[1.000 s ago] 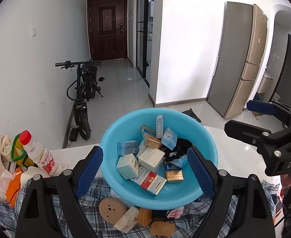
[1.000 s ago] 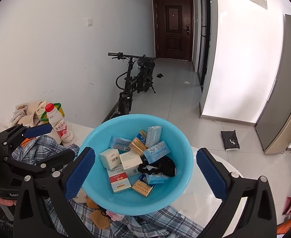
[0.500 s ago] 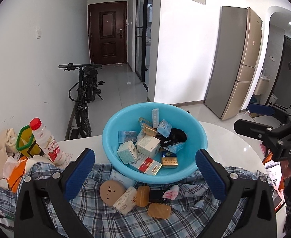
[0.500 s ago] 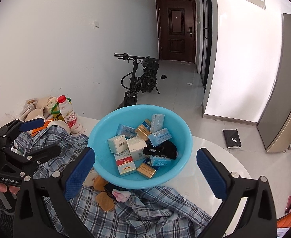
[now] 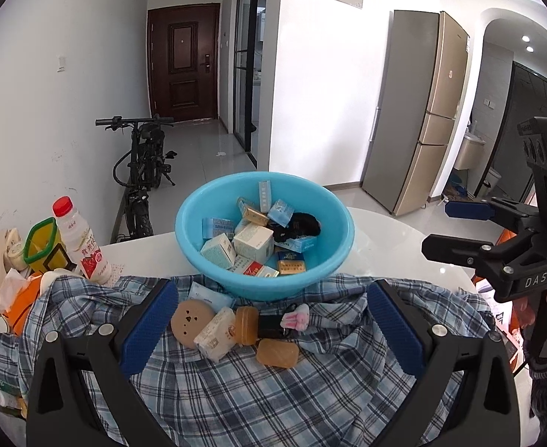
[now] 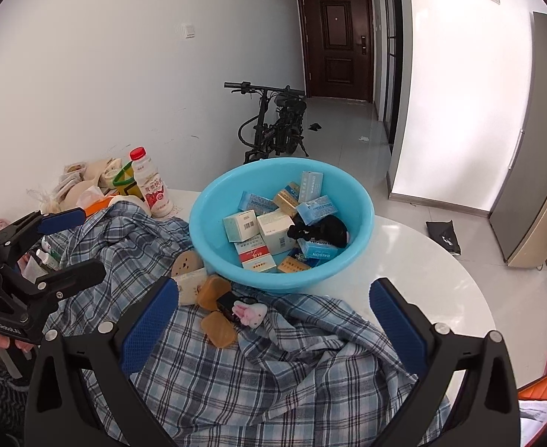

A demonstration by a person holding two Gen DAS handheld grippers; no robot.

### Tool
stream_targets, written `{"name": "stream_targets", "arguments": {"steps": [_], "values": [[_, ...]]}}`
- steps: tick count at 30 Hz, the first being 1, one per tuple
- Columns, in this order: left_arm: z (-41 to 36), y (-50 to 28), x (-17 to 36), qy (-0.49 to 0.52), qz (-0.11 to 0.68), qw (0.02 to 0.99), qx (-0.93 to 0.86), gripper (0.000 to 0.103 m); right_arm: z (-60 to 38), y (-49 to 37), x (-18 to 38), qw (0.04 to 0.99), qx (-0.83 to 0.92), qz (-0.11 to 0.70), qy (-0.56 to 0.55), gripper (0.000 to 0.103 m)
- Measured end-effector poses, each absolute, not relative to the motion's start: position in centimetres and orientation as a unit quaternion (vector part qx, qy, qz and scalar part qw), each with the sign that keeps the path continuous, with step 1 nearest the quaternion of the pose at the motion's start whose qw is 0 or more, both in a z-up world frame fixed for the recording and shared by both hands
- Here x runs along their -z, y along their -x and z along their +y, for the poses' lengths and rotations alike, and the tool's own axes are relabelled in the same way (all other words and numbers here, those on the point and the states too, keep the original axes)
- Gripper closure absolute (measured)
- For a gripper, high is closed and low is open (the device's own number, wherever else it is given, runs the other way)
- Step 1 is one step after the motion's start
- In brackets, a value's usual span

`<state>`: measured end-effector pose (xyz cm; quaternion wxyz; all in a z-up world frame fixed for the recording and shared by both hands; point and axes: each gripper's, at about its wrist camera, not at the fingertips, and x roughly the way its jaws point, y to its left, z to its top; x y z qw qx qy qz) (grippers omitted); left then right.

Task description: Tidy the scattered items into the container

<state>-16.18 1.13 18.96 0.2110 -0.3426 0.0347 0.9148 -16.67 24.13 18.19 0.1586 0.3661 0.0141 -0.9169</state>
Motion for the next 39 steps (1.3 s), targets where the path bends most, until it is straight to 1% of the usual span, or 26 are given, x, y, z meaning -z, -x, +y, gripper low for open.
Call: {"name": "stream_targets", "arguments": {"steps": [5,10,16,24,30,36,39], "values": [[0.5,13.7,-16.9,0.383,0.027,0.236,-0.893,0.000,24.2,14.2,-17.3,0.167,0.918,0.011,-0.360,0.001],[0.0,10.5,-15.6,0.355,0.065,0.193,-0.912,0.000,24.9,12.5,-15.3,0.156,0.923,-0.018,-0.351,0.001],[-1.0,6.7,-14.7,0.366,0.055,0.203,-0.907,0.000,25.4,9.5,-13.1,0.172,0.908,-0.038,-0.381,0.001],[-1.1,1.8,-13.6,0.381,0.078,0.208,-0.898,0.000,25.1,5.5,-11.5,0.176,0.904,-0.028,-0.389,0.001],[-2.3,-1.3,-13.5,0.371,0.067,0.195,-0.905,0.000,24.7,3.2,-10.6,0.152,0.923,-0.017,-0.352,0.001],[-2.6,-1.4,-10.7,0.380,0.027,0.201,-0.902,0.000,23.7,1.5,-7.9,0.143,0.935,0.009,-0.324,0.001],[-2.1,-0.9,-8.7,0.366,0.034,0.181,-0.912,0.000,23.2,1.2,-6.4,0.139,0.941,0.020,-0.308,0.001]]}}
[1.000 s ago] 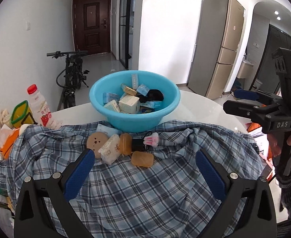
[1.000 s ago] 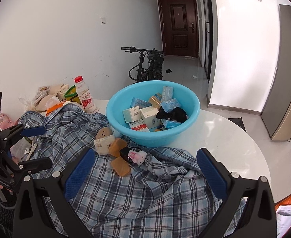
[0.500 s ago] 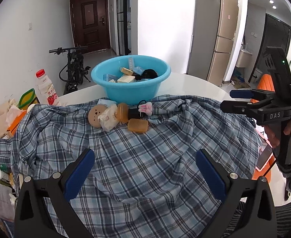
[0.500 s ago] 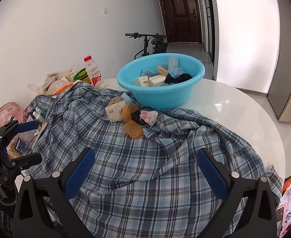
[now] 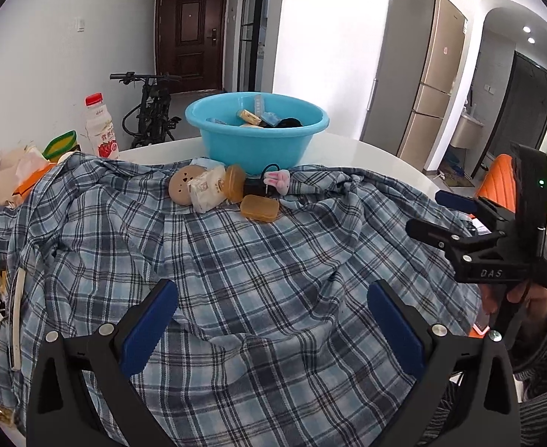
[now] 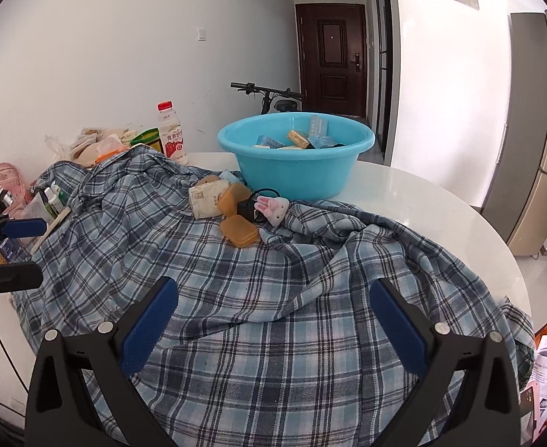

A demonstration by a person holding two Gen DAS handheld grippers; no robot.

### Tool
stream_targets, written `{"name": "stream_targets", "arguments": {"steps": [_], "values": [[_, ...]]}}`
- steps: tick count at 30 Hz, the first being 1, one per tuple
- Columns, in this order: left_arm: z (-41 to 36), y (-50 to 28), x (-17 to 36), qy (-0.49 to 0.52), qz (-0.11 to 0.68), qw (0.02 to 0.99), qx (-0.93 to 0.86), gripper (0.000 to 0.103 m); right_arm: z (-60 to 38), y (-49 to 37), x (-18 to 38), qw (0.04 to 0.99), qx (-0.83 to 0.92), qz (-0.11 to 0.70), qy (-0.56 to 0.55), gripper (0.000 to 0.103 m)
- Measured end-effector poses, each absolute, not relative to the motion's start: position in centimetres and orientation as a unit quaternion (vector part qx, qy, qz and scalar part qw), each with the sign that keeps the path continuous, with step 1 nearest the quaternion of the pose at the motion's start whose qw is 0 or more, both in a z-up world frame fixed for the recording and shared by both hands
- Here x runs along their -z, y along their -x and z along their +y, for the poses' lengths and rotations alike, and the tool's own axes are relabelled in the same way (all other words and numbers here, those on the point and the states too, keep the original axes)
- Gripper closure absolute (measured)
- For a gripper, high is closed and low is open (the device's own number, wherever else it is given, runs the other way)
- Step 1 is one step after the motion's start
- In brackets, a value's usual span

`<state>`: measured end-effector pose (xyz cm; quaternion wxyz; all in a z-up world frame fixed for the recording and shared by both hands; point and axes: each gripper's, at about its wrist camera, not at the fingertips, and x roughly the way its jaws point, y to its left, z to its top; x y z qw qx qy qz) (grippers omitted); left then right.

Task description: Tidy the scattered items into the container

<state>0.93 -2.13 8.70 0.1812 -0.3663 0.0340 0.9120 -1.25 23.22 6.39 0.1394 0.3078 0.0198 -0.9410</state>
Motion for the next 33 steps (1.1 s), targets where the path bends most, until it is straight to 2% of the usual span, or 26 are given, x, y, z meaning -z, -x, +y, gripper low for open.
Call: {"name": "stream_targets", "arguments": {"steps": [5,12,21,26,33], "values": [[-1.7,-0.7,-6.3,0.291,0.037,0.143,-0.945,0.000,23.2,1.1,-4.6,0.129,0.956,0.016,-0.265,0.001],[-3.4,1.2,-4.4,0.224,-0.050,0.110,-0.967,0.000,23.1,0.8,-4.1,0.097,0.978,0.012,-0.183,0.001],[-4.2,3.3,-4.0,0.156,-0.046,0.056,-0.985,0.000,23.4,2.3,-4.6,0.055,0.993,0.013,-0.104,0.001],[-3.3,4.8,-4.1,0.148,-0.028,0.060,-0.987,0.000,24.3,4.5,-4.8,0.056,0.993,-0.036,-0.099,0.001],[-2.6,5.3,-2.8,0.142,-0.025,0.071,-0.987,0.000,22.8,4.8,-3.1,0.061,0.994,-0.006,-0.090,0.001]]}}
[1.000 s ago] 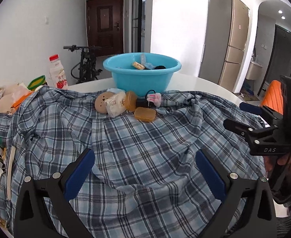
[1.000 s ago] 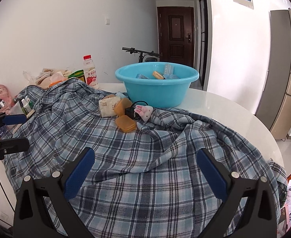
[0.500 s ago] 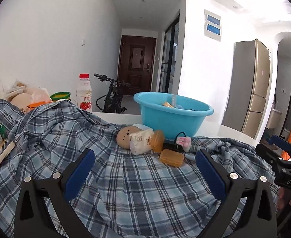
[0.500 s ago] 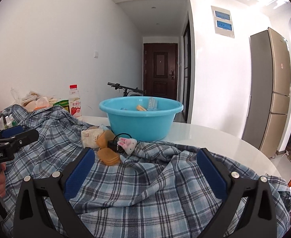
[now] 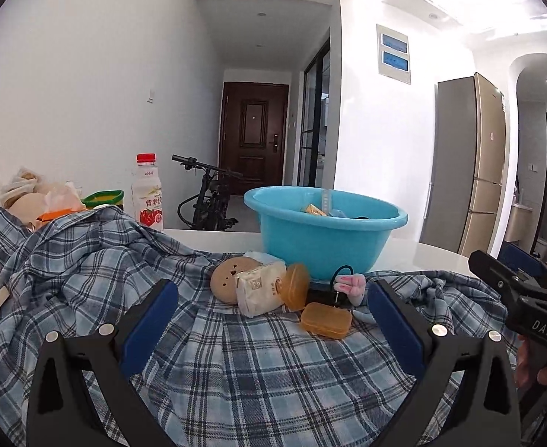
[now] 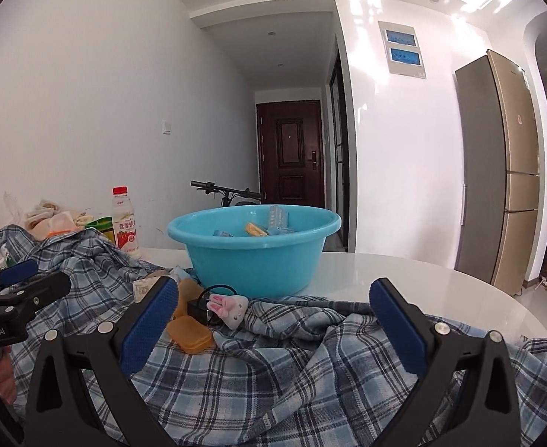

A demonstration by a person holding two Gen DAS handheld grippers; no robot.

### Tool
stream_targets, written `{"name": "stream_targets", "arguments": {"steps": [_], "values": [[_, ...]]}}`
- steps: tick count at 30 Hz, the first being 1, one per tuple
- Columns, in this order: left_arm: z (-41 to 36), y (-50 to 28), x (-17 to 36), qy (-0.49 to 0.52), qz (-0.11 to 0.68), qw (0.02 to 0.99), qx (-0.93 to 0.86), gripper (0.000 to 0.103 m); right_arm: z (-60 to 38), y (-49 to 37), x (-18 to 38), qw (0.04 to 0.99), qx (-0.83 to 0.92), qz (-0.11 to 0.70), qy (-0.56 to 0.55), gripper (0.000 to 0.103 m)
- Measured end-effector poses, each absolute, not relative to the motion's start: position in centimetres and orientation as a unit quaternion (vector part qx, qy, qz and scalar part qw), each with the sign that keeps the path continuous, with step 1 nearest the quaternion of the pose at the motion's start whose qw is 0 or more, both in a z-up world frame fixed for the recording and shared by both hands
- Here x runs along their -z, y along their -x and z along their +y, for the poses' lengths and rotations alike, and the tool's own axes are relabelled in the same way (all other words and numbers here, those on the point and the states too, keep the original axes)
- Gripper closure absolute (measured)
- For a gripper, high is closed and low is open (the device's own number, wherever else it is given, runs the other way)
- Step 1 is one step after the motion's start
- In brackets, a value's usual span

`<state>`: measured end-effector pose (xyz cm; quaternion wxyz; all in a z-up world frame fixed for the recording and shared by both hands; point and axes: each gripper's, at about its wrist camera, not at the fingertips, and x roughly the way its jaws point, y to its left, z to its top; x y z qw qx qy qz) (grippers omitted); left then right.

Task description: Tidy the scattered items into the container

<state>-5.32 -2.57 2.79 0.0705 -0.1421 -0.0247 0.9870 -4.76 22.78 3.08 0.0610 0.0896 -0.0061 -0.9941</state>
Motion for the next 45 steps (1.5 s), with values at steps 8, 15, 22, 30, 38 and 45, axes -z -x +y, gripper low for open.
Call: {"name": "stream_targets", "arguments": {"steps": [8,15,22,30,38,45], "values": [[-2.3,5.0,-1.9,0.146,-0.013,0.062,-0.987,0.000,22.5,4.3,-3.1,0.053,0.995,0.003,-0.082,0.001],[-1.8,5.4,-1.8,0.154,0.000,0.065,-0.986,0.000,21.8,7.5,-1.8,0.081,0.982,0.013,-0.168,0.001],[-2.9,6.6,-1.4,0.185,-0.032,0.068,-0.980,0.000,21.4,6.5,-1.9,0.068,0.986,0.026,-0.150,0.001],[-1.4,4.7,-1.9,0.143,0.011,0.068,-0.987,0.000,22.0,6.5,-2.1,0.059,0.987,0.014,-0.150,0.000],[-1.6,4.7,-2.0,0.148,0.000,0.079,-0.986,0.000,22.0,6.5,-2.1,0.065,0.986,0.013,-0.151,0.000],[-1.3,4.6,-2.0,0.145,0.007,0.068,-0.987,0.000,21.9,6.5,-2.1,0.067,0.986,0.013,-0.152,0.000]]}}
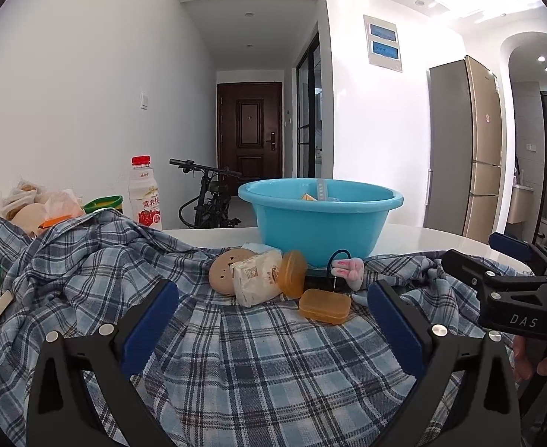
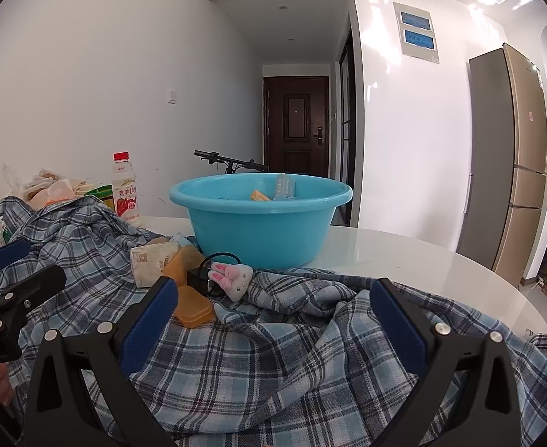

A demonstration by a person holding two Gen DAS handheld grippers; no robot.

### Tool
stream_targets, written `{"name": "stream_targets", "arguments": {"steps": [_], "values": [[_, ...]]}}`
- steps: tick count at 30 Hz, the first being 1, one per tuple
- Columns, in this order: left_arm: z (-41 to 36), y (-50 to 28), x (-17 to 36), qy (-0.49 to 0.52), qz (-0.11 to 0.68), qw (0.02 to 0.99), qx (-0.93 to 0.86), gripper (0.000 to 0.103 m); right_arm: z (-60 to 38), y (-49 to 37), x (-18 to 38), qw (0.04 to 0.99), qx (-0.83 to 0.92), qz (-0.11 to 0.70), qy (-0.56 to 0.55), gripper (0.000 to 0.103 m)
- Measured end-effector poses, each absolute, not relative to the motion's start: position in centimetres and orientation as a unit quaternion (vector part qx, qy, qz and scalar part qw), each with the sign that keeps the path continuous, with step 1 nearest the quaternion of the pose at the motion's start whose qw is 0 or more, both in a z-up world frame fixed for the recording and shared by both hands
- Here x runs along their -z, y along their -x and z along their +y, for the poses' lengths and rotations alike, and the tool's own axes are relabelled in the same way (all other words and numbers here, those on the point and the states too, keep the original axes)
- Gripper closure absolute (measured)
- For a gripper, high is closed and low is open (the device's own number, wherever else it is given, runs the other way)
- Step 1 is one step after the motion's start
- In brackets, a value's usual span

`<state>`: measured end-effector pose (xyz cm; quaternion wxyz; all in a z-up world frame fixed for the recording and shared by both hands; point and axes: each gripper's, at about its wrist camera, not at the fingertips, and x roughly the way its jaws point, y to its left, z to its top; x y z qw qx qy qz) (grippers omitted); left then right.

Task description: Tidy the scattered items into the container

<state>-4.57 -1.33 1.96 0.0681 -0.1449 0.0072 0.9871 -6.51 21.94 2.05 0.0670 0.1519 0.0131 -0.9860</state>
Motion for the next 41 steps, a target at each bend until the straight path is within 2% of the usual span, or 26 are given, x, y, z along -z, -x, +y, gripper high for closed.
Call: {"name": "stream_targets", "arguments": {"steps": [41], "values": [[-1.74,4.79,-1.85,0.149,0.000,0.057,-0.987,0.000,21.85,6.97,-1.84,0.056,0.983,0.017,-0.173,0.000]]}}
